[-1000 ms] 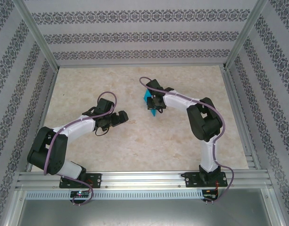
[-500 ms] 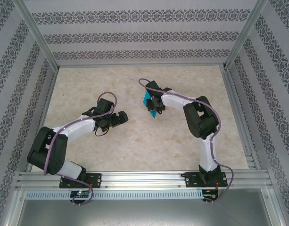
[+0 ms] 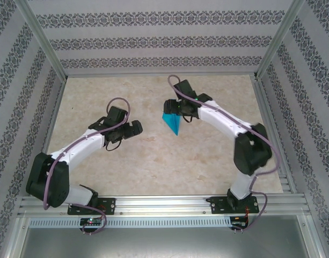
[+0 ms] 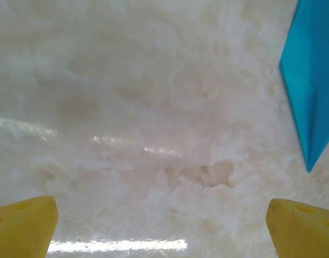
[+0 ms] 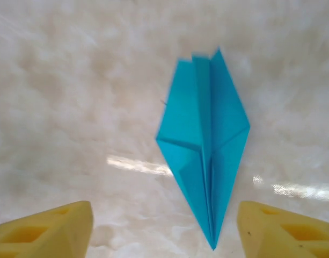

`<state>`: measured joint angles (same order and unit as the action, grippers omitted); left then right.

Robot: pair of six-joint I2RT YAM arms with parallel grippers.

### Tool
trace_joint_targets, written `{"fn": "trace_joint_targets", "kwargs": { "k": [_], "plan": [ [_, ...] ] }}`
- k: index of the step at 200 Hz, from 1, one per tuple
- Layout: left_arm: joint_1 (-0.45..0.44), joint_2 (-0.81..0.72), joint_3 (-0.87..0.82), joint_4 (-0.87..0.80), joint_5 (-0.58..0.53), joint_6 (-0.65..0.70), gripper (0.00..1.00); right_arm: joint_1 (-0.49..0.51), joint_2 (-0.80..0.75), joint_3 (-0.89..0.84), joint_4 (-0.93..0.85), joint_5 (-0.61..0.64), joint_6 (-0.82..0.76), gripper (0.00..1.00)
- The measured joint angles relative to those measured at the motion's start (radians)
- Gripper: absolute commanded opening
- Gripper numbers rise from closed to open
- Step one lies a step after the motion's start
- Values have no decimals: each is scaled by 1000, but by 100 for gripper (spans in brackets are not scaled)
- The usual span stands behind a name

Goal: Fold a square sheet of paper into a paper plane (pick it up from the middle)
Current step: Move the paper plane to the center of the table, then reset both arms

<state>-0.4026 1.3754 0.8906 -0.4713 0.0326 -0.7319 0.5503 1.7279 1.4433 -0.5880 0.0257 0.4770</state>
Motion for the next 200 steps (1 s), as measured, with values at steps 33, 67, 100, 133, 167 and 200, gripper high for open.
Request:
{"fn": "trace_joint_targets", "kwargs": {
  "k": [33,67,100,133,167,200],
  "plan": [
    [43,-84,48,-40,-127,65,100,-25,-244,-126,77,110,-19,98],
    [88,-206,10,-33,-318,159,100,-129,-467,-371,172,299,-67,98],
    [136,-323,-146,69,-520,256,100,-306,-598,-603,300,438,-112,98],
    [213,-361,-346,272,-617,359,100,-452,-617,-853,515,510,-175,98],
    [241,-329,-495,543,-584,487,100,-500,-524,-960,734,514,-241,98],
    [272,-173,-522,803,-478,586,100,-500,-394,-967,916,475,-314,98]
  ]
}}
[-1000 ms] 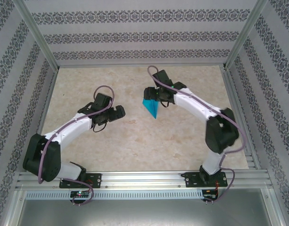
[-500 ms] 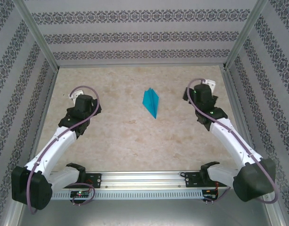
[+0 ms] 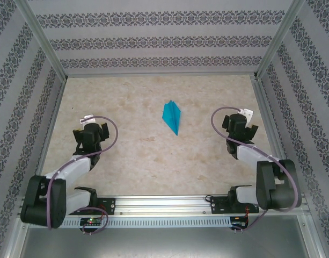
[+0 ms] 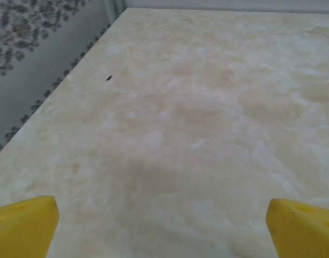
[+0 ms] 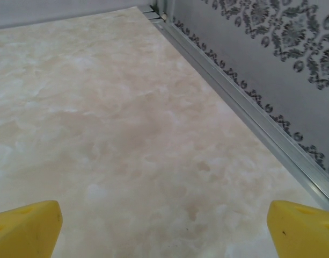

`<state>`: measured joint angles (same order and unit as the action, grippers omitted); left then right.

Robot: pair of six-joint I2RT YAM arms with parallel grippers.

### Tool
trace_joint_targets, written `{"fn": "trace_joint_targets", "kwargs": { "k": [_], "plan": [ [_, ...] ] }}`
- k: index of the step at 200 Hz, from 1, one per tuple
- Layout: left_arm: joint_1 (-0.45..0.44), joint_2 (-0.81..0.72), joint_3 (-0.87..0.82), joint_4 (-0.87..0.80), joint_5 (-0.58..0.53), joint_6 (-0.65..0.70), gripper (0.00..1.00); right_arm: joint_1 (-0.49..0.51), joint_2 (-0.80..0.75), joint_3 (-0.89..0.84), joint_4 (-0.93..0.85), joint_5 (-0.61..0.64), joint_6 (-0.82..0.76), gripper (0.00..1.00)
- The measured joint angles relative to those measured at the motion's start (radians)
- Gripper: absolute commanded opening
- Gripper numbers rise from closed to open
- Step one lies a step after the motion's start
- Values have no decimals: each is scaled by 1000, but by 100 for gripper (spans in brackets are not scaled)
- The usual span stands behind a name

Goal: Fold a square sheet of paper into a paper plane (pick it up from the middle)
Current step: Reset both arms

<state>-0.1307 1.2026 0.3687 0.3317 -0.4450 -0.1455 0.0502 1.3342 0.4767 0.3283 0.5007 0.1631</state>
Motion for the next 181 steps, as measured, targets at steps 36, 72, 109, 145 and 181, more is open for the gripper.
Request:
{"fn": "trace_joint_targets", "kwargs": {
  "k": [36,72,109,145,181],
  "plan": [
    [15,99,-23,200,133,68,100,0,31,-16,191,-74,-71,98],
    [34,212,-21,365,224,105,100,-2,107,-51,362,-154,-117,98],
    [39,303,4,402,285,131,100,-25,163,-100,484,-224,-134,98],
    [39,352,11,447,304,139,100,-27,165,-106,518,-253,-139,98],
    [39,353,14,454,307,142,100,-27,165,-106,521,-264,-139,98]
  ]
}}
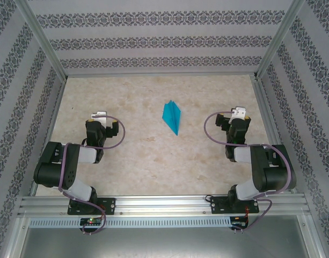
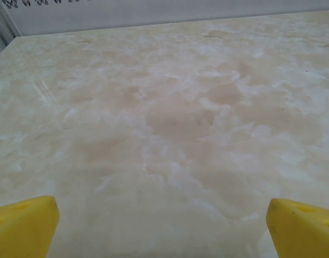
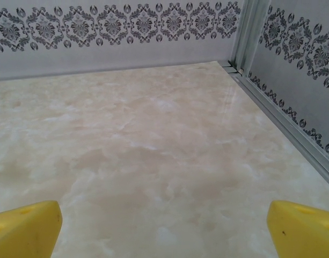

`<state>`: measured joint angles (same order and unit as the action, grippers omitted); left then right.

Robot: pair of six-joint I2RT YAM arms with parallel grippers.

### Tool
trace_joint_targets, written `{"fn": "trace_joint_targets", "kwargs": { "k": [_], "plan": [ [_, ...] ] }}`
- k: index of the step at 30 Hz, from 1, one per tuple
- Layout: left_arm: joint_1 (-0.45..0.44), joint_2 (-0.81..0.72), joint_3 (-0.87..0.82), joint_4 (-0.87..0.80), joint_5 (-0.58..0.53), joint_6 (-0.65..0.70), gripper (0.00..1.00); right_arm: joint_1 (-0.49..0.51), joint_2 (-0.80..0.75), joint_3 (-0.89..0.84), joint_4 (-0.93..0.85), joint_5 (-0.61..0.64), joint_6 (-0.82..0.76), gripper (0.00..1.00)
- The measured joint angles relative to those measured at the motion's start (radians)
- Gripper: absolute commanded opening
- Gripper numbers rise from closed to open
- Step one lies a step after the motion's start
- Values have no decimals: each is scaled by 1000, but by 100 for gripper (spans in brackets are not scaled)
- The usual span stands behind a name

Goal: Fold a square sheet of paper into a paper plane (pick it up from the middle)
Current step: Reset both arms

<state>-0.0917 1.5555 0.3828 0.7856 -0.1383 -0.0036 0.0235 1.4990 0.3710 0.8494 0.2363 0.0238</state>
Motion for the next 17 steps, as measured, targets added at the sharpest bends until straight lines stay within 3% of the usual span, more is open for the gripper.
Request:
{"fn": "trace_joint_targets", "kwargs": {
  "k": [17],
  "plan": [
    [0,1,18,0,56,19,100,0,0,0,0,-3,0,98]
  ]
}}
